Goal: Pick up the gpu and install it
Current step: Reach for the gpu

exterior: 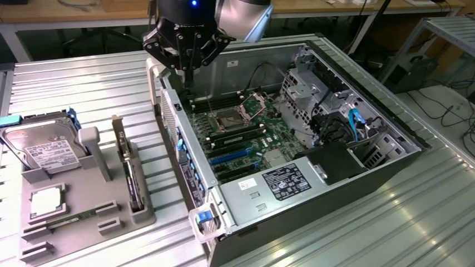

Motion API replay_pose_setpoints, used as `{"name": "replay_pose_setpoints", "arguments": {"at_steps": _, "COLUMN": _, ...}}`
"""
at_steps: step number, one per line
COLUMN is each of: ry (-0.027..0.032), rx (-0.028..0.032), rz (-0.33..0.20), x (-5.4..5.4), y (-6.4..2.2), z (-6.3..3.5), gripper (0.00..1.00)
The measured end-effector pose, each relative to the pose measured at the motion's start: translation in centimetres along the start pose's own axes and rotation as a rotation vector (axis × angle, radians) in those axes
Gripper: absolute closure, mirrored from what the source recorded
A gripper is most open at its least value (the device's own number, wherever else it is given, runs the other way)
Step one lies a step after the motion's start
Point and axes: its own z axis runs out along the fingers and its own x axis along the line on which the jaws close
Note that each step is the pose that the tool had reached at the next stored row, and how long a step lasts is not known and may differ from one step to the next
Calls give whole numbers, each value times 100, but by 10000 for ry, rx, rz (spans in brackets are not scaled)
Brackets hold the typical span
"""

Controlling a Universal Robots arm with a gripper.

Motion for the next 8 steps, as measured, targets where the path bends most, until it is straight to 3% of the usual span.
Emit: {"name": "replay_pose_setpoints", "arguments": {"at_steps": 8, "ry": -1, "rx": -1, "rz": -1, "x": 70, "y": -6, "z": -1, "gripper": 89}}
